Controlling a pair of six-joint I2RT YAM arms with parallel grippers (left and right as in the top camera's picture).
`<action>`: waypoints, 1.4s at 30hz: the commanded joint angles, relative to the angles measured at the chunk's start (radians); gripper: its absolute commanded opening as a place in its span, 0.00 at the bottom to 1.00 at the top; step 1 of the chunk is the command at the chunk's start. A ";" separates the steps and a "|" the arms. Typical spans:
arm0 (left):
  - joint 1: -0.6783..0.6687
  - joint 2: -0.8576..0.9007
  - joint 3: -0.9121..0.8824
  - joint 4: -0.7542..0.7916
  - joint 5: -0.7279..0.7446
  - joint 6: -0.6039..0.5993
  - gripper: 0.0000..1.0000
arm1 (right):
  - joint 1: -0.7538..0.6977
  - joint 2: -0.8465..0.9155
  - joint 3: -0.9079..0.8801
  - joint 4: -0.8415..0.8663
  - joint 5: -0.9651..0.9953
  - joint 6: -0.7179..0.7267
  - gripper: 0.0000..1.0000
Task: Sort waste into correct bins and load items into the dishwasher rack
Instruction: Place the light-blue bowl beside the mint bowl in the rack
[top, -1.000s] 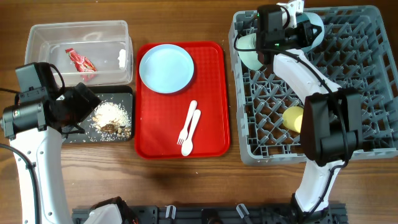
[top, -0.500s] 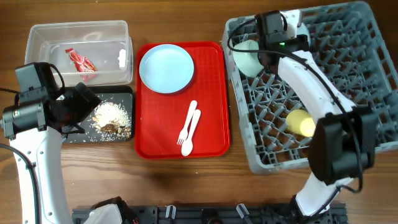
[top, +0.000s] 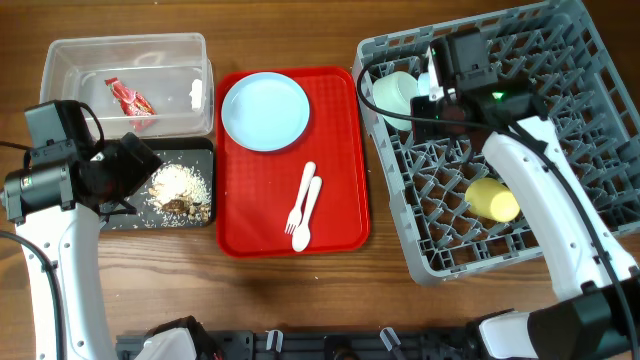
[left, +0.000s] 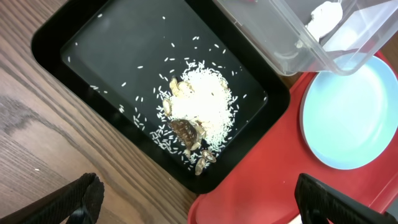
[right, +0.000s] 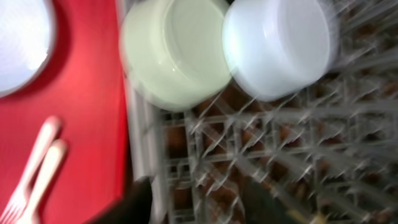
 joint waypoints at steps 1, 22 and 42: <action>0.005 -0.006 0.003 0.003 0.005 -0.010 1.00 | 0.000 0.010 -0.020 -0.086 -0.278 -0.060 0.32; 0.005 -0.006 0.003 0.003 0.005 -0.010 1.00 | 0.075 0.230 -0.159 0.098 -0.084 0.189 0.04; 0.005 -0.006 0.003 0.003 0.005 -0.010 1.00 | 0.067 0.229 -0.158 0.356 0.058 0.269 0.36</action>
